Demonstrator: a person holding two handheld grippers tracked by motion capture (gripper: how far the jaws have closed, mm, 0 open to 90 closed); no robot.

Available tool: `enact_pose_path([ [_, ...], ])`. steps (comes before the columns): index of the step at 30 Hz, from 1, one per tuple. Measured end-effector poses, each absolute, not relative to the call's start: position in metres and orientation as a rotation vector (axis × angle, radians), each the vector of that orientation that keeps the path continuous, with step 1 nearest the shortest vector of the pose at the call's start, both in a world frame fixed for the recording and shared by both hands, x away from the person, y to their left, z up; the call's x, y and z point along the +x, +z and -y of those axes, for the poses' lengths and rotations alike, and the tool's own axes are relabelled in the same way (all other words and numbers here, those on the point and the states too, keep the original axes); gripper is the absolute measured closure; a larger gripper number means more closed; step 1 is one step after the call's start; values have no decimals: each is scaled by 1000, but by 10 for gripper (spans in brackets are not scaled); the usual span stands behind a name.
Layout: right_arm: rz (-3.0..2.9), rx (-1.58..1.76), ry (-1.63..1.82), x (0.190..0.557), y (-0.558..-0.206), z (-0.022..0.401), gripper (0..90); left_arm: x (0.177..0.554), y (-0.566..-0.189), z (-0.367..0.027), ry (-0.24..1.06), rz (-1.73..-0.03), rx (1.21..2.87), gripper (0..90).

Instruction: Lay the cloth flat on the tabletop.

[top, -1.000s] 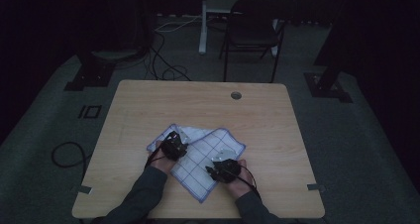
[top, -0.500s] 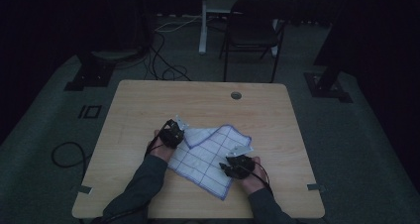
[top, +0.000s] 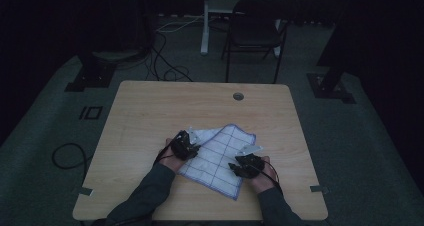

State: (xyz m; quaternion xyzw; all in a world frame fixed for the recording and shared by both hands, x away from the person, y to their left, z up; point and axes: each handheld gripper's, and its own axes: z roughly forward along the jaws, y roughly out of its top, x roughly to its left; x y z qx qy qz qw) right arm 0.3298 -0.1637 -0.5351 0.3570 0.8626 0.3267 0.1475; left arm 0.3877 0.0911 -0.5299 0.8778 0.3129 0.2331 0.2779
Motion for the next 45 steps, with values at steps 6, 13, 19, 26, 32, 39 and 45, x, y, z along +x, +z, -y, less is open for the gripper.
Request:
enact_pose_path([
  [6, -2474, 1042, 939, 332, -535, 171, 590, 416, -521, -99, 696, -970, 2320, 849],
  [13, -2459, 1047, 904, 336, -534, 179, 587, 437, -505, -113, 746, -1046, 2242, 845],
  [19, -2413, 1096, 866, 342, -533, 195, 576, 443, -501, -126, 785, -1143, 2199, 780],
  [26, -2390, 1140, 874, 344, -534, 205, 565, 429, -507, -144, 749, -1174, 2190, 752],
  [32, -2390, 1144, 883, 344, -535, 206, 556, 409, -511, -149, 684, -1170, 2160, 723],
  [39, -2379, 1160, 904, 344, -536, 207, 548, 380, -517, -153, 578, -1178, 2122, 672],
  [45, -2371, 1169, 916, 343, -537, 208, 548, 354, -526, -148, 508, -1154, 2131, 630],
])
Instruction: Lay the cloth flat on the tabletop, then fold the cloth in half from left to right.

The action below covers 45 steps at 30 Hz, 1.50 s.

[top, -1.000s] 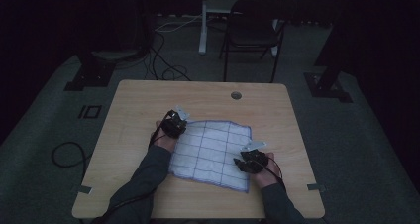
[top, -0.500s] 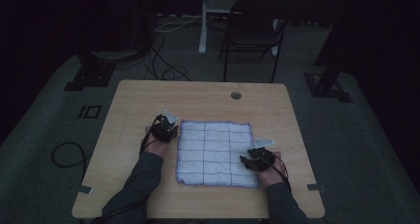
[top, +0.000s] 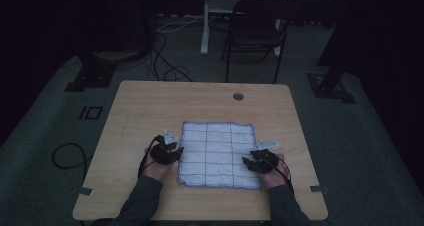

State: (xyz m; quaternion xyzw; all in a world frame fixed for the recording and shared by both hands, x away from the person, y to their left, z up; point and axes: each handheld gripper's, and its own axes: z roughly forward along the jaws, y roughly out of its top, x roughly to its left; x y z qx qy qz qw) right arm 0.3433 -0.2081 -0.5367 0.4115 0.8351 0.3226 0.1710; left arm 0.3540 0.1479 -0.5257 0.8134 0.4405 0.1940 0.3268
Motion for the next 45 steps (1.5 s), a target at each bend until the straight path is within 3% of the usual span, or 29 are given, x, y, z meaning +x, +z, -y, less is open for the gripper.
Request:
enact_pose_path([
  [15, -2354, 1178, 916, 341, -537, 207, 551, 337, -536, -148, 482, -1175, 2118, 608],
  [27, -2352, 1178, 918, 341, -537, 207, 552, 333, -539, -145, 479, -1209, 2089, 537],
  [45, -2346, 1183, 922, 340, -538, 207, 553, 350, -540, -135, 454, -1238, 2039, 504],
])
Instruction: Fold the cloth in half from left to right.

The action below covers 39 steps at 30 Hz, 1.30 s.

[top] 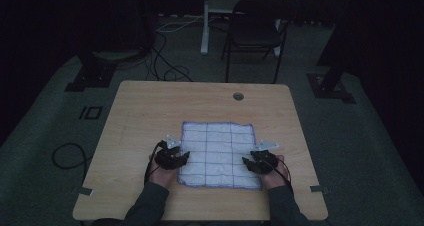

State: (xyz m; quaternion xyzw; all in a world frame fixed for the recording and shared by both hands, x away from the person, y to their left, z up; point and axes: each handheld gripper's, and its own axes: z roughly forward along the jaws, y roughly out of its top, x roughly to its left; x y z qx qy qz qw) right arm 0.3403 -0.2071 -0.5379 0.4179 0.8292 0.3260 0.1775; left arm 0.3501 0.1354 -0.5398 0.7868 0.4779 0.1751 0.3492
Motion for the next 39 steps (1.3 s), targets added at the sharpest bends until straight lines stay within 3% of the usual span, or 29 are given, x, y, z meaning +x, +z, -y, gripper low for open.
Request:
enact_pose_path([
  [4, -2346, 1183, 924, 340, -538, 207, 553, 353, -540, -131, 456, -1225, 2049, 505],
  [10, -2342, 1189, 924, 340, -538, 207, 554, 355, -540, -135, 435, -1223, 2043, 776],
  [13, -2341, 1199, 950, 340, -538, 207, 565, 355, -539, -137, 419, -1215, 2053, 835],
  [16, -2336, 1184, 956, 340, -539, 207, 581, 357, -537, -139, 413, -1202, 2083, 847],
  [21, -2304, 1184, 962, 338, -535, 209, 761, 355, -536, -145, 425, -1198, 2105, 854],
  [24, -2290, 1196, 974, 339, -534, 210, 809, 357, -535, -154, 398, -1186, 2119, 855],
  [39, -2289, 1170, 1027, 351, -530, 197, 868, 361, -532, -183, 439, -1229, 2133, 859],
])
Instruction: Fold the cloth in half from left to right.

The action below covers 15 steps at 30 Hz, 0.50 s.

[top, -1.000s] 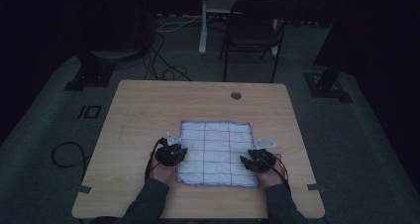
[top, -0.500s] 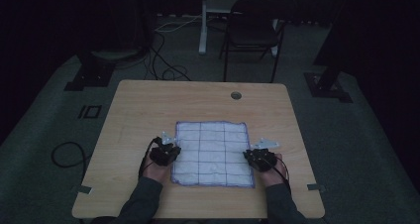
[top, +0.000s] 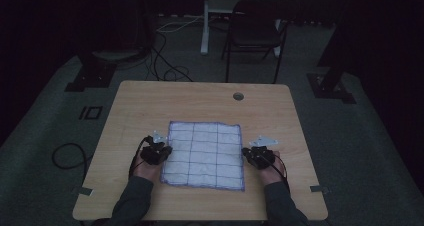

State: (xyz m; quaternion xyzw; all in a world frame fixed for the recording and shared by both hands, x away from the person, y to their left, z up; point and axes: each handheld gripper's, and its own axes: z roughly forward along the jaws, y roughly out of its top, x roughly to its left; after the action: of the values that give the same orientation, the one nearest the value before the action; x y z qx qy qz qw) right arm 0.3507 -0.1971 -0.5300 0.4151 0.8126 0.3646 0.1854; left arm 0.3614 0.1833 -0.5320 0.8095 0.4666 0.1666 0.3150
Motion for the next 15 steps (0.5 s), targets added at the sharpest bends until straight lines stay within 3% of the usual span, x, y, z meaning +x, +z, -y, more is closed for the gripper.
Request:
enact_pose_path([
  [5, -2316, 1158, 1030, 354, -535, 188, 867, 363, -533, -189, 384, -1256, 2083, 865],
  [15, -2331, 1176, 1019, 354, -541, 188, 858, 360, -522, -190, 391, -1237, 2031, 872],
])
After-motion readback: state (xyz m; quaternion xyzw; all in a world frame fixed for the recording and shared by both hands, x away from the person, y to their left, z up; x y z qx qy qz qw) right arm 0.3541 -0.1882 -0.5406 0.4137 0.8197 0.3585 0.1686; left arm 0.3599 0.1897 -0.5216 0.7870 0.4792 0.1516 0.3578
